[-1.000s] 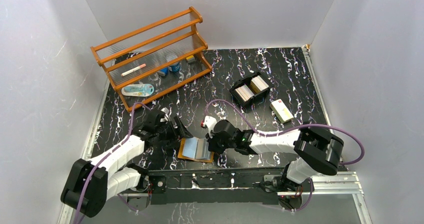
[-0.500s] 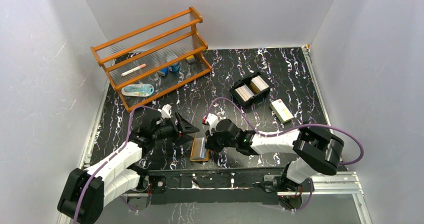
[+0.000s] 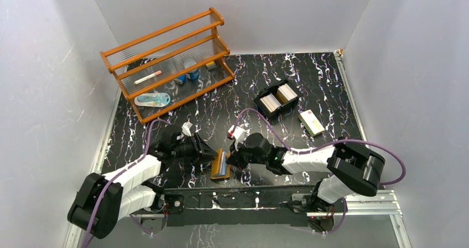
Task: Put the credit cards into the card holder
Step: Close the card holder at the center of the board.
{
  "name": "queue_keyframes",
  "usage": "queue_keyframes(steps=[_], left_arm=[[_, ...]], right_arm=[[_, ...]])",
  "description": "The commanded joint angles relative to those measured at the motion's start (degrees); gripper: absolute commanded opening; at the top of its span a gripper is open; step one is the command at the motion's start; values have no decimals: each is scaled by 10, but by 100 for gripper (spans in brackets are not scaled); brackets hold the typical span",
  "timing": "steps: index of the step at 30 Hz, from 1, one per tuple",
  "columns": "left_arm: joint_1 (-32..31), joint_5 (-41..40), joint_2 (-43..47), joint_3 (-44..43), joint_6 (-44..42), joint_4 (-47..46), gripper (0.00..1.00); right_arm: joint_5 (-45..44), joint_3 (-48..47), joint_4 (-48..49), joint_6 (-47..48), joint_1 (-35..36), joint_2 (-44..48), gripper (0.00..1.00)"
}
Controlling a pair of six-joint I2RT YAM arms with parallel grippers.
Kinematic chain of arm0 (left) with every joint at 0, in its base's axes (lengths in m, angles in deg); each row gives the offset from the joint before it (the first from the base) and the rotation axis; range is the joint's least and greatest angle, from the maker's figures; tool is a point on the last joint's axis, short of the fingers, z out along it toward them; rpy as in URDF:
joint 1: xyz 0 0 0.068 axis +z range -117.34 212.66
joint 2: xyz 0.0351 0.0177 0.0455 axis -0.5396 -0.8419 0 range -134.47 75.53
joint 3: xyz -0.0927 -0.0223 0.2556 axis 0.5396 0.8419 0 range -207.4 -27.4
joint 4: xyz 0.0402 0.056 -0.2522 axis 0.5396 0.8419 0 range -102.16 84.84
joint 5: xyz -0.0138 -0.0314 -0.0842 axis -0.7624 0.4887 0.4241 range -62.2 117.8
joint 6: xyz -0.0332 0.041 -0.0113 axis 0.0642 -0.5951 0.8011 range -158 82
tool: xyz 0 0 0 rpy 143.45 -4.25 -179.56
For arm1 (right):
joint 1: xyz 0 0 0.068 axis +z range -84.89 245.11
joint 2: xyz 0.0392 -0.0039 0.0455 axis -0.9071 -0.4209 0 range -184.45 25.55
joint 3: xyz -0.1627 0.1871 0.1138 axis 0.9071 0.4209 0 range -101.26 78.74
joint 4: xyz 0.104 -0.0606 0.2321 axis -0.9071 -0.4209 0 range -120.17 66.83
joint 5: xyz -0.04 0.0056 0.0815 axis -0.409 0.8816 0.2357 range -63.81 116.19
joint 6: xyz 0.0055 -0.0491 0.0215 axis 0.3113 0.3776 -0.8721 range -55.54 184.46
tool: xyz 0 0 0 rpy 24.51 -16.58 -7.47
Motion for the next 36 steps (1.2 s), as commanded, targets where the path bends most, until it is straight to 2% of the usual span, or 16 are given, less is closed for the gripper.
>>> queue_keyframes(steps=[1,6,11,15,20,26,32,36], left_arm=[[-3,-16,-27,-21,-57,35,35],[-5,-51,-54,-31,-96,63,34],[-8,-84,-70,-49,-134,106,38],[-12,-102,-75,-61,-159,132,41],[-20,-123,-82,-71,-176,153,45],[-33,-115,-58,-96,-165,179,49],[-71,-108,8,-109,-109,190,37],[-76,-111,-4,-109,-112,174,30]], right_arm=[[21,14,87,28,-2,33,0],[35,23,101,43,-3,39,0],[63,20,93,66,-4,36,0],[77,8,63,84,-5,37,5],[84,11,45,107,-7,42,5],[104,32,84,141,-8,43,5],[112,15,92,168,-9,30,4],[121,-2,86,184,-11,15,4]])
